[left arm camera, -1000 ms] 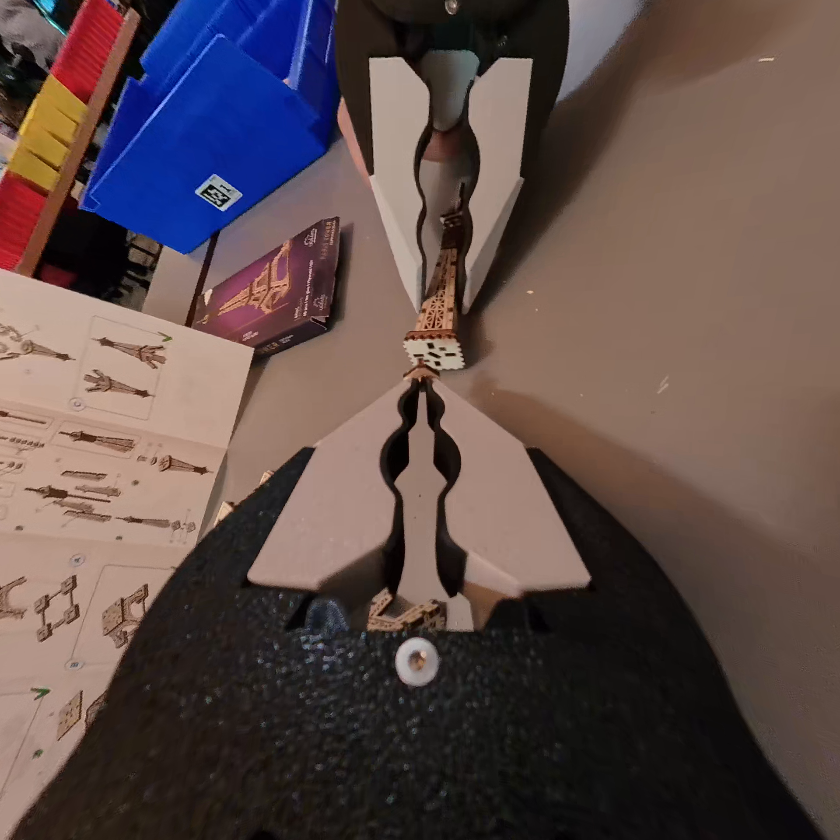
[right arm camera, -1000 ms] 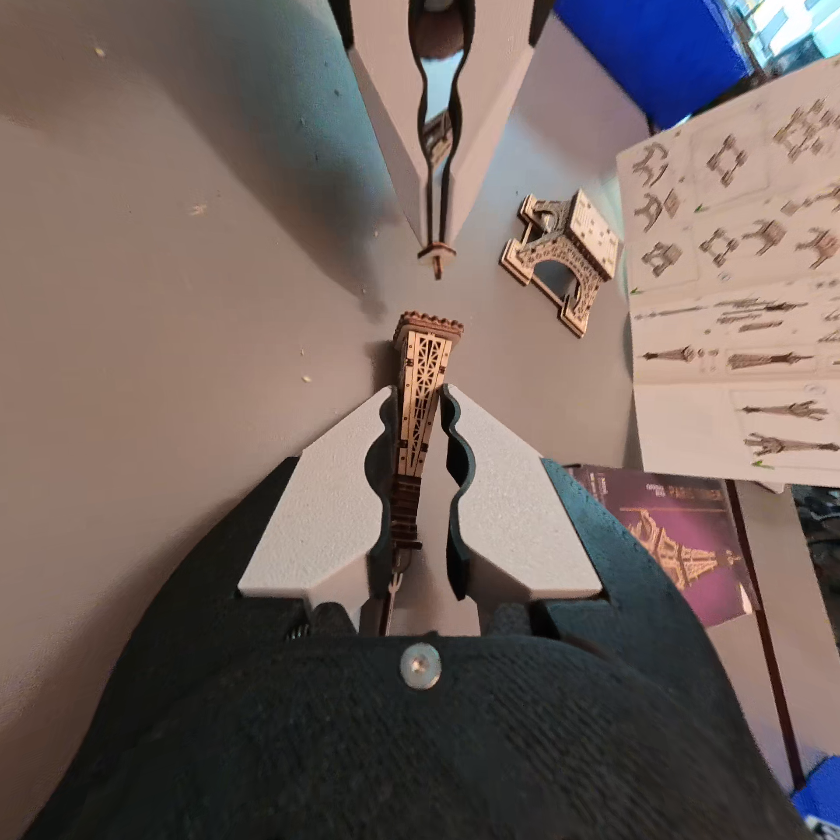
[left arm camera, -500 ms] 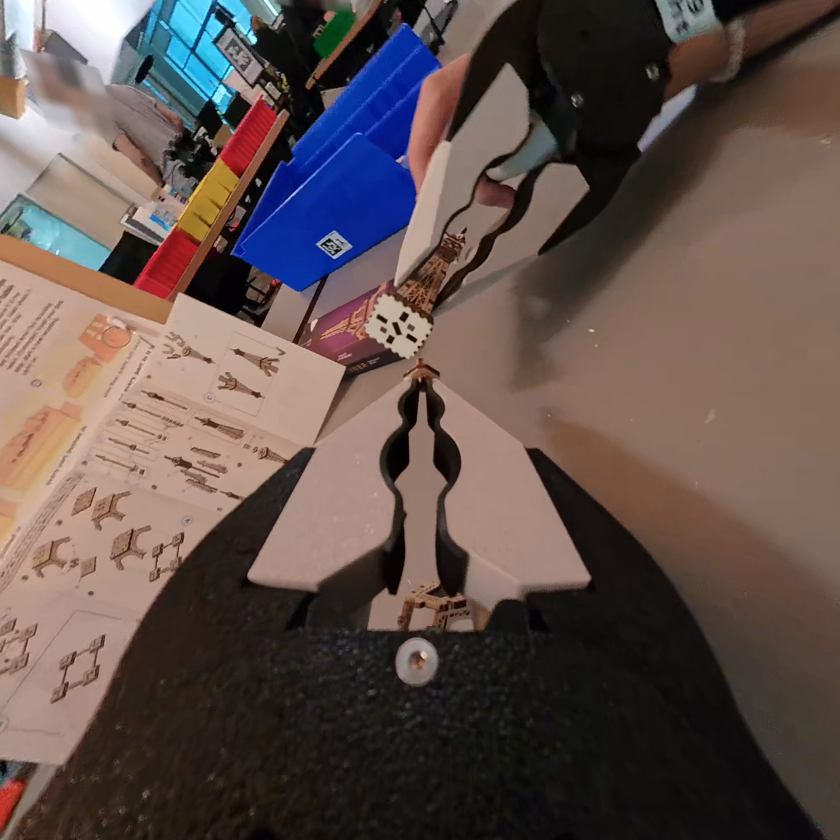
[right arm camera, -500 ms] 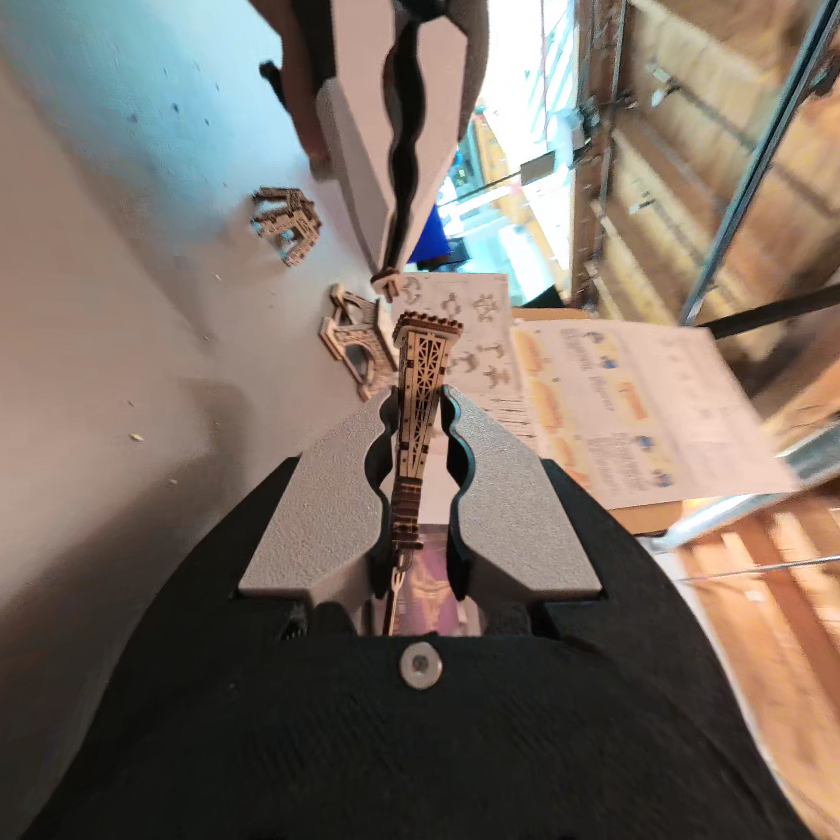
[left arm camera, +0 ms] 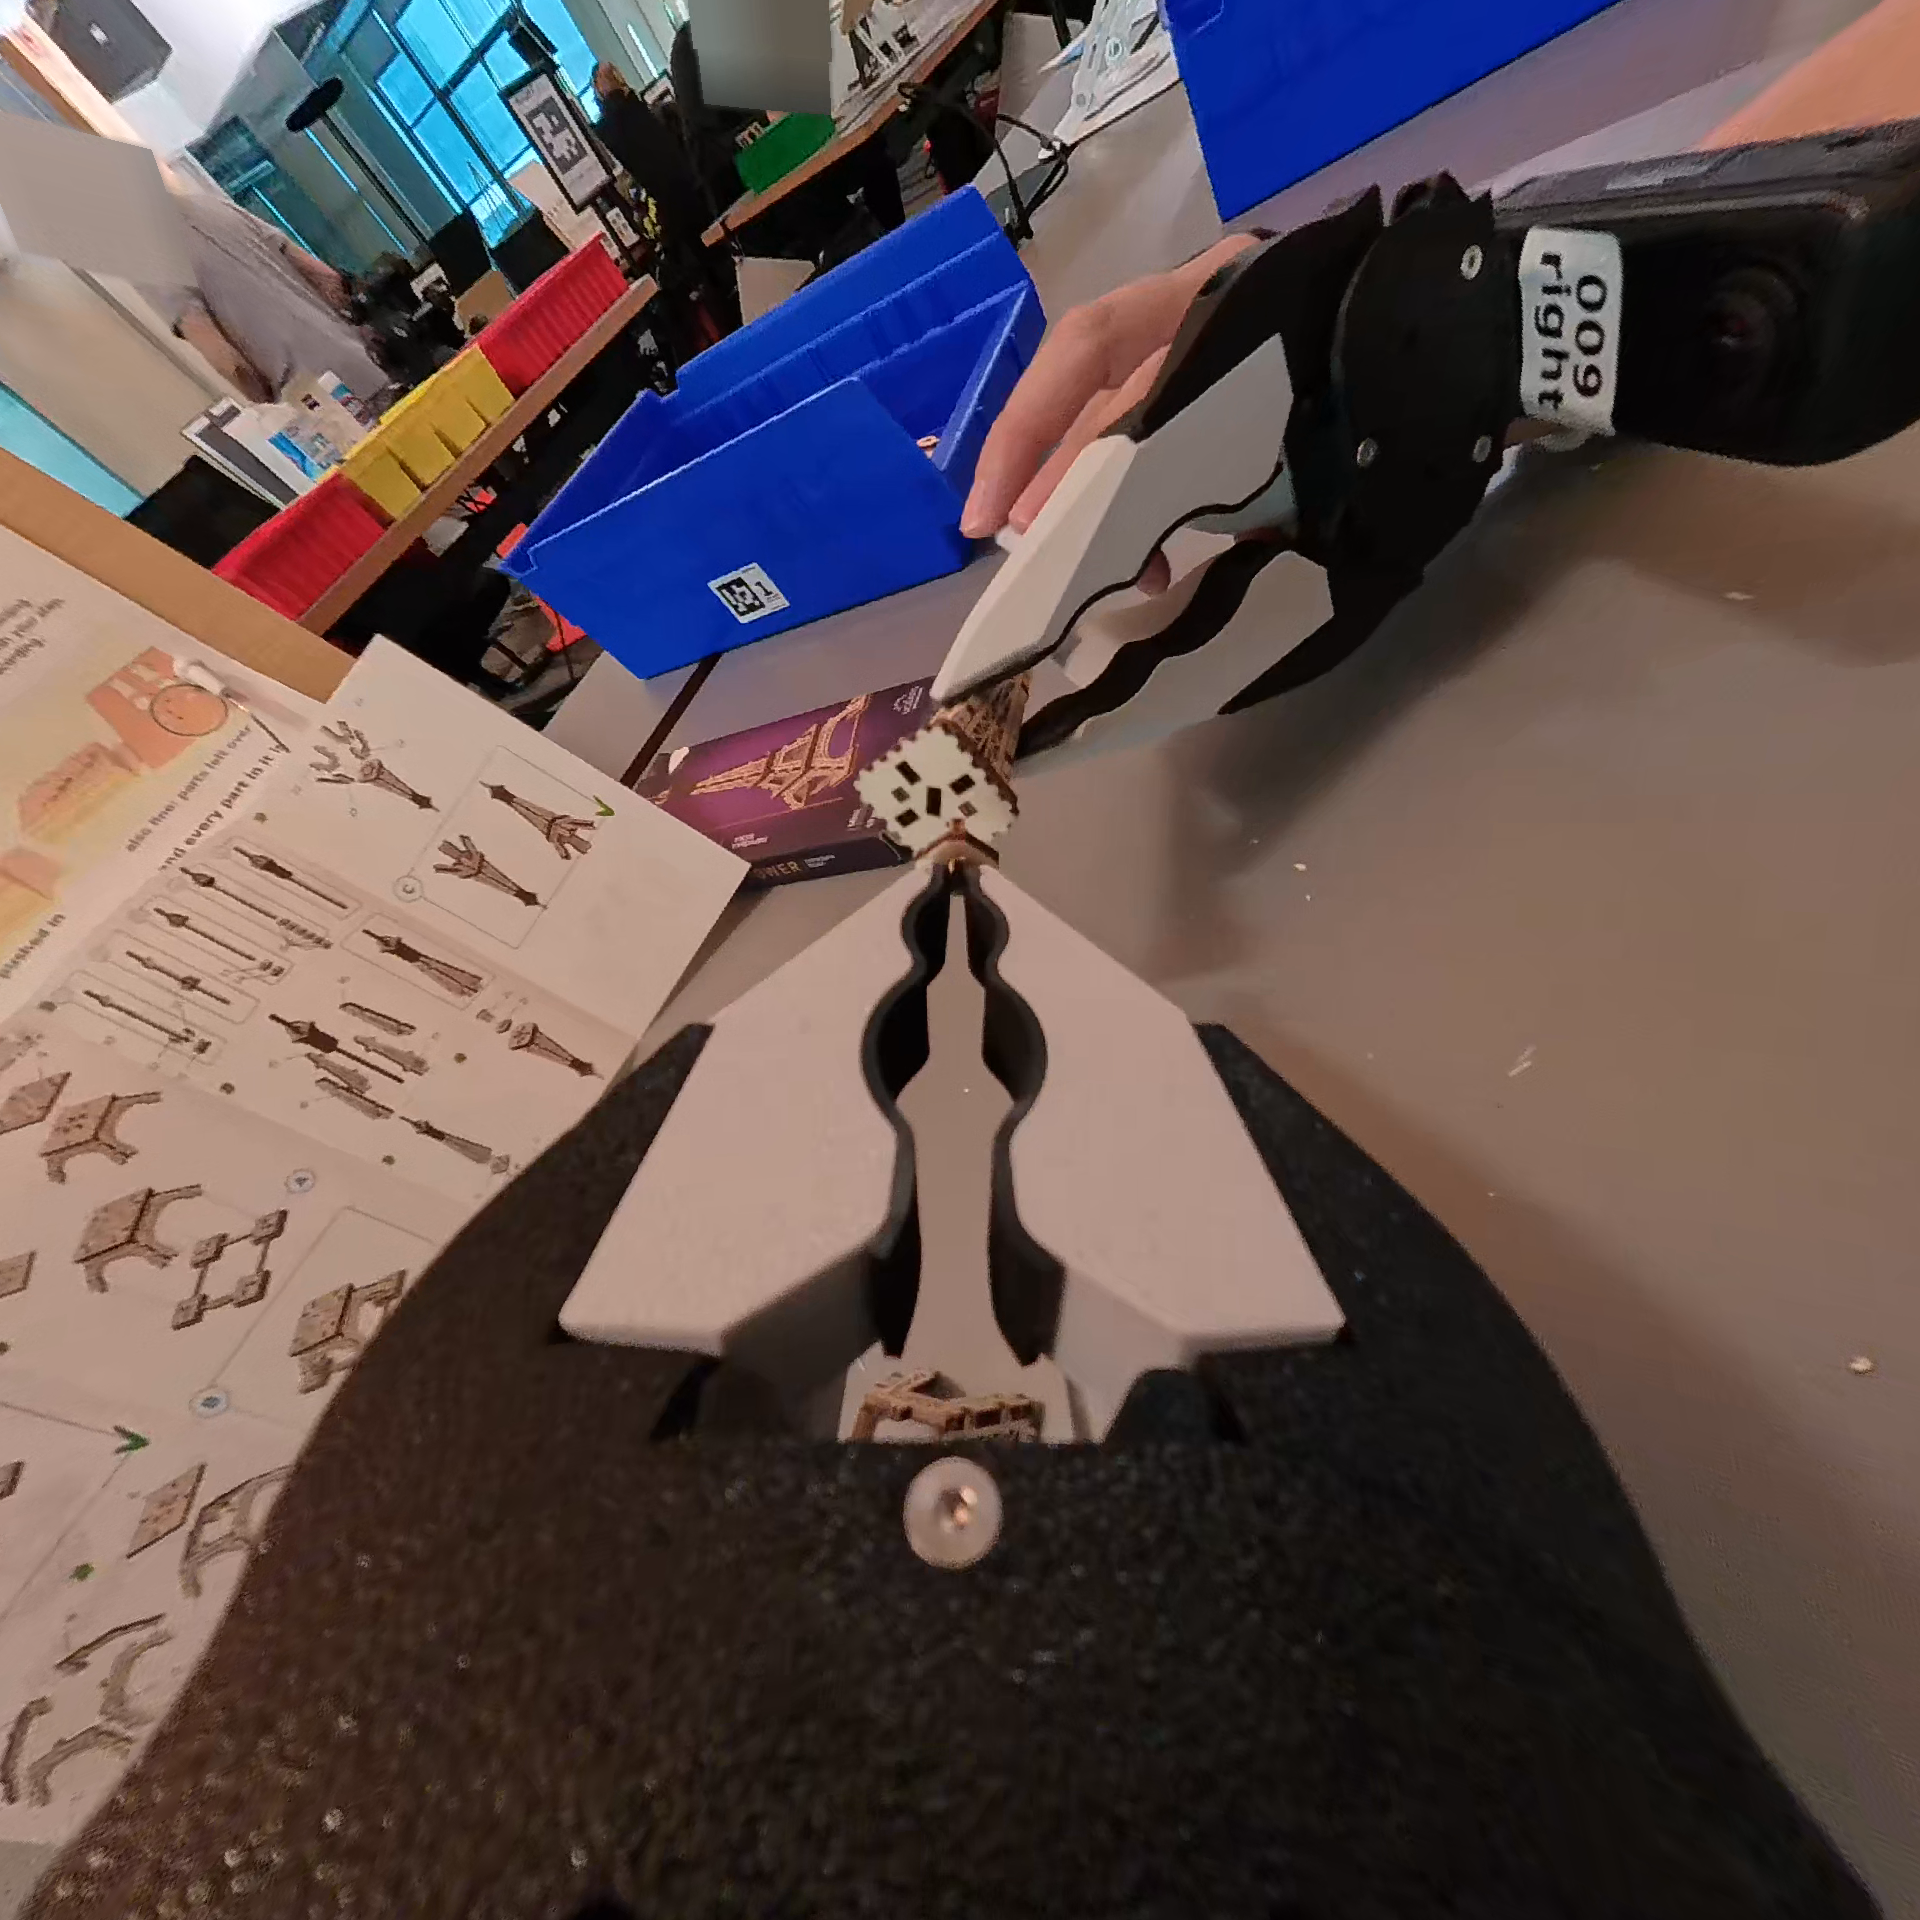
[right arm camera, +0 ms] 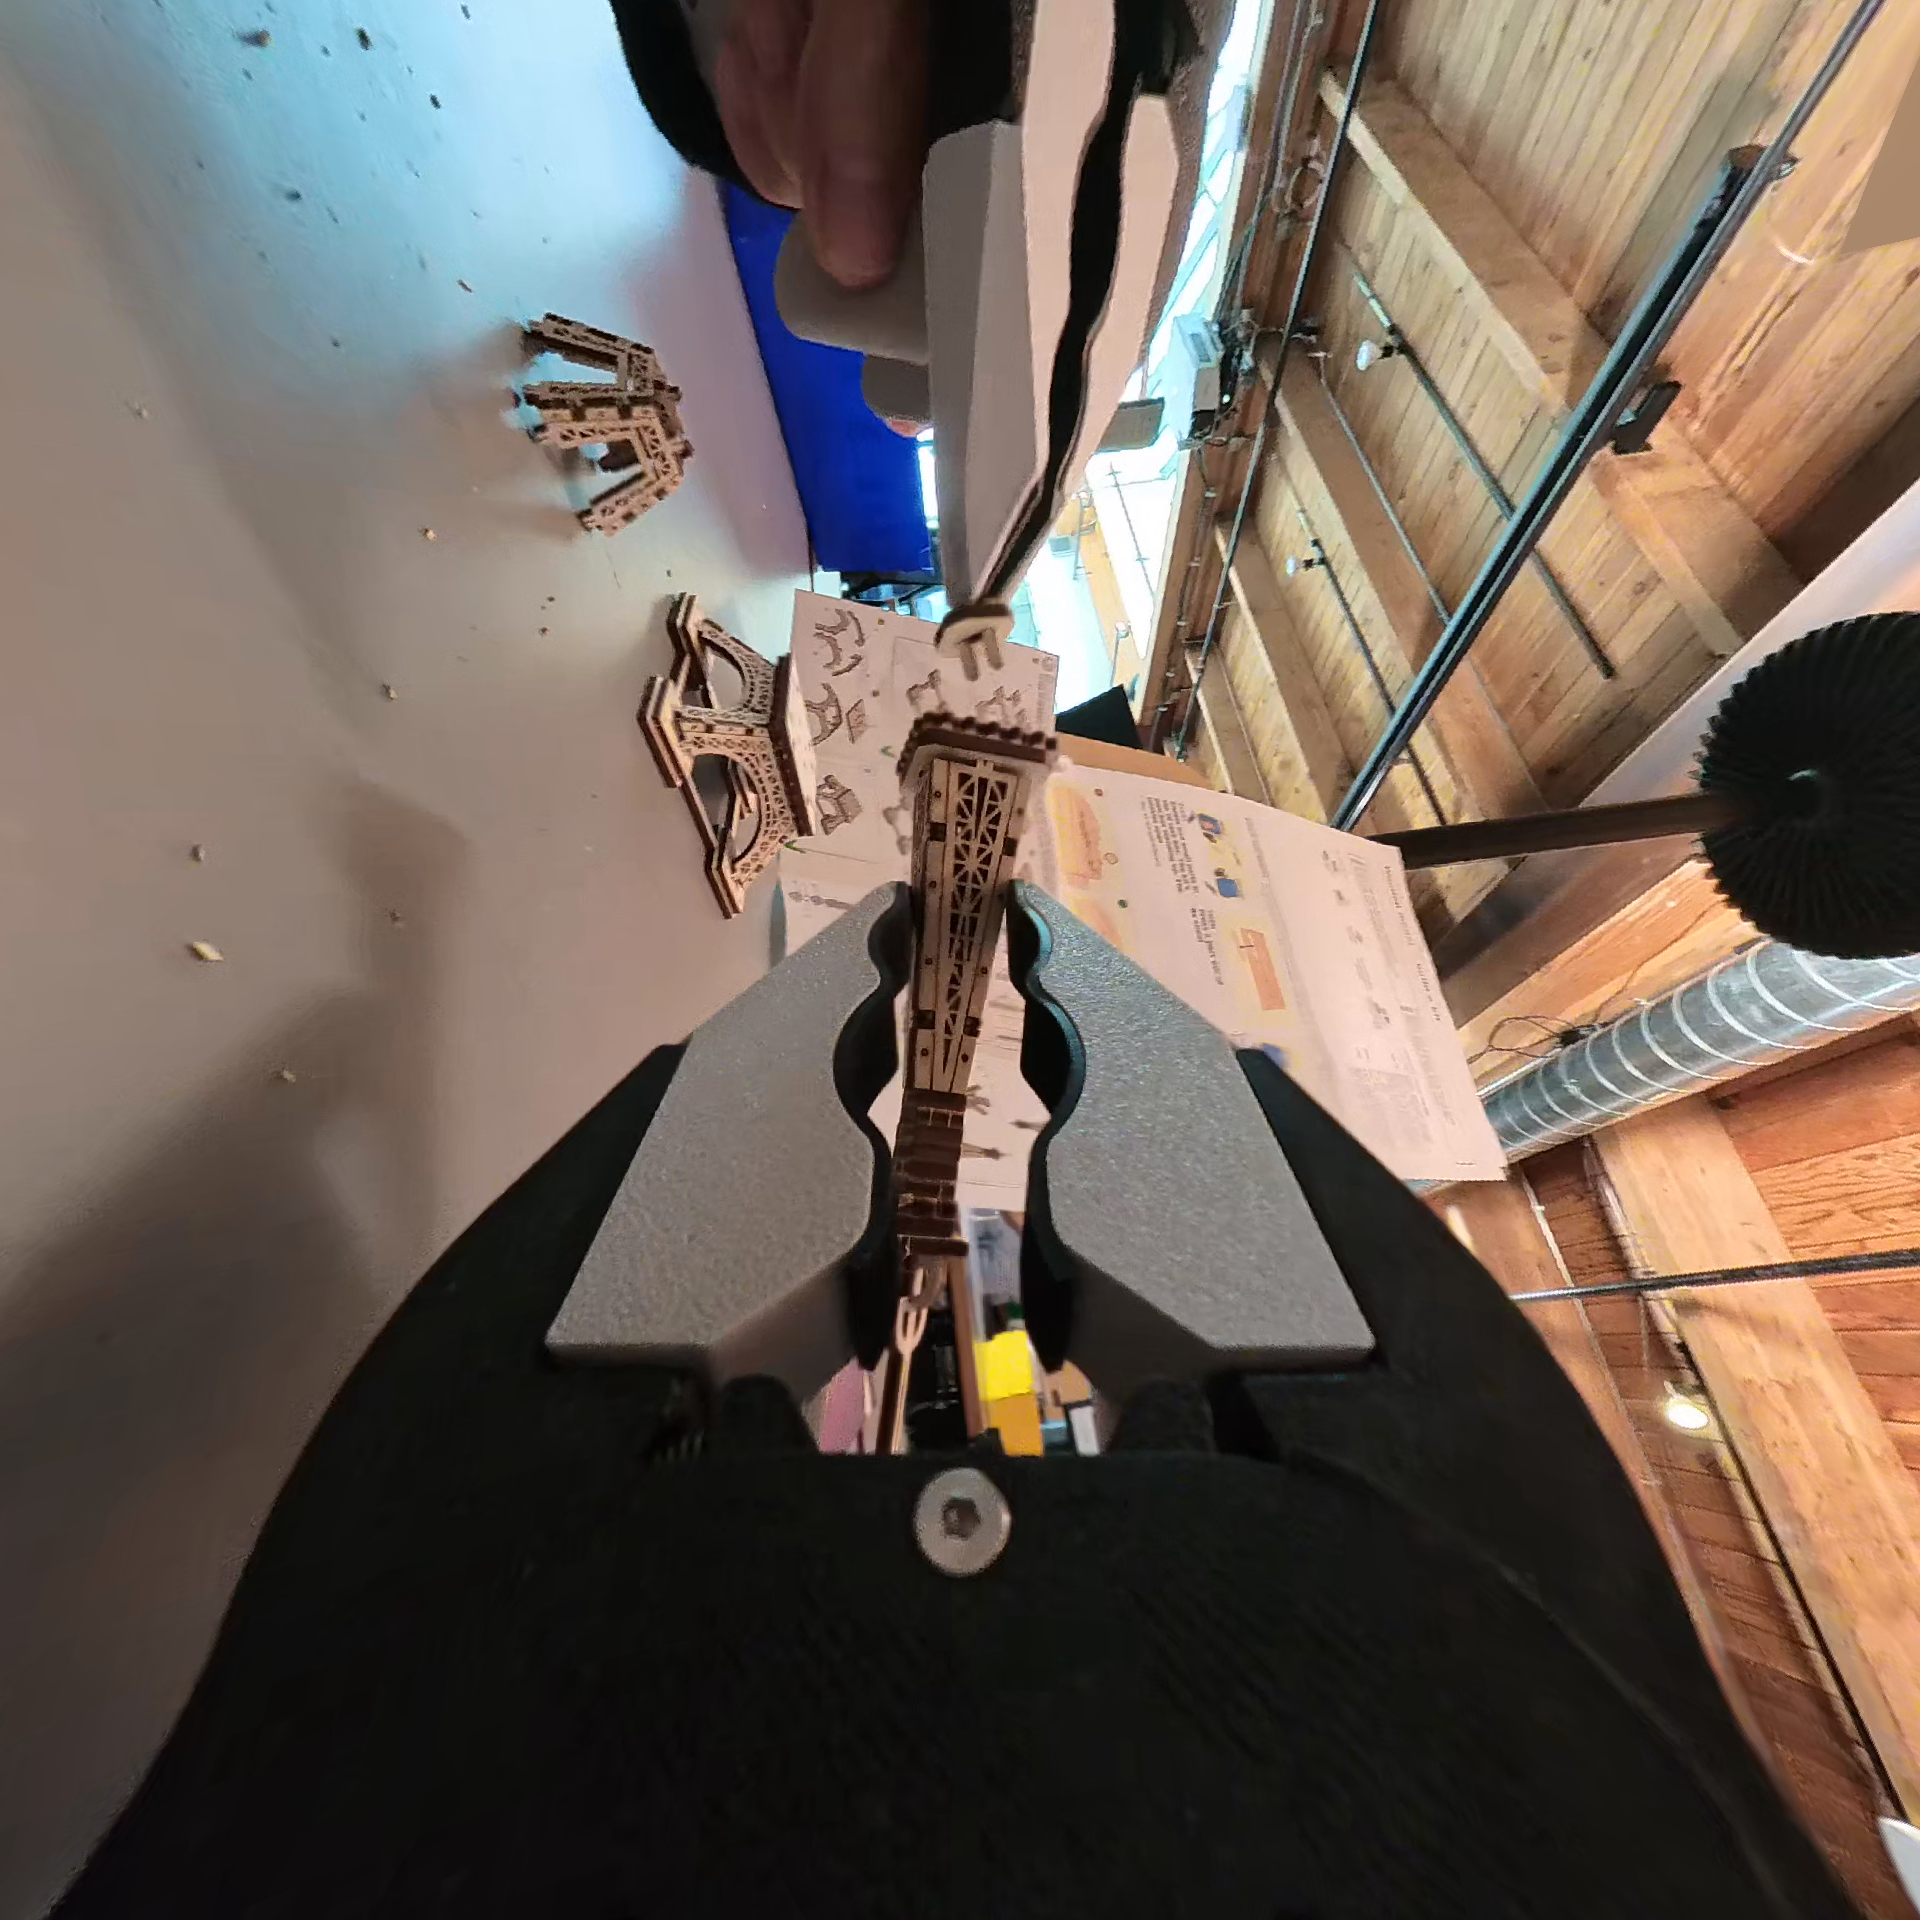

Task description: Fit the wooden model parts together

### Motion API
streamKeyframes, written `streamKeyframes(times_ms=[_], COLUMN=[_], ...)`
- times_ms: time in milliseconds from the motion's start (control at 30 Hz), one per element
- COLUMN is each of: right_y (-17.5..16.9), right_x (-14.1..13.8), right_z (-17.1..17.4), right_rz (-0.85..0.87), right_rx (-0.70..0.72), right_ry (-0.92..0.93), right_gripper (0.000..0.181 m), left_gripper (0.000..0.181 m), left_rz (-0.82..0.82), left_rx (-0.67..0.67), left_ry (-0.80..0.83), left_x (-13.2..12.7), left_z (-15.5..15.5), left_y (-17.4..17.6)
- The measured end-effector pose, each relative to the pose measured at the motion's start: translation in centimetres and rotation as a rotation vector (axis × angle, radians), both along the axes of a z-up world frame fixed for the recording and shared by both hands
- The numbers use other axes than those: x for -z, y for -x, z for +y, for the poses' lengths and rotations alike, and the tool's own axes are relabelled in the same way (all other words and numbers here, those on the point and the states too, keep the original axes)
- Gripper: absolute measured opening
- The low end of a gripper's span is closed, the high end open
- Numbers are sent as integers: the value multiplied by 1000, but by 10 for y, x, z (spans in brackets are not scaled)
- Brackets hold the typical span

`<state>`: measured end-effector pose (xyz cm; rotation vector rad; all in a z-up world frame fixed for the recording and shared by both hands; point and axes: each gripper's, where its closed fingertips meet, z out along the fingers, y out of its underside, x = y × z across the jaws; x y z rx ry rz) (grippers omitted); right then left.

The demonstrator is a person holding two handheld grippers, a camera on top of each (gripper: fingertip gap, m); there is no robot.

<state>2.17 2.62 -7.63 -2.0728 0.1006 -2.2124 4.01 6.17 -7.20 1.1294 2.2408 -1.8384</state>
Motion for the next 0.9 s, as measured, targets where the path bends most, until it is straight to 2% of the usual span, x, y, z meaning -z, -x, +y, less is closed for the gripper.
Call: streamKeyframes(times_ms=[300,900], right_y=[1,3], right_x=[-1,8], right_z=[10,18], right_rz=[-22,71], right_rx=[-13,-85], right_ry=[90,-60], right_gripper=[16,15], left_gripper=[0,0], left_rz=[93,-79], left_rx=[12,44], left_ry=[-55,-42], left_x=[1,14], left_z=[0,4], left_y=[0,2])
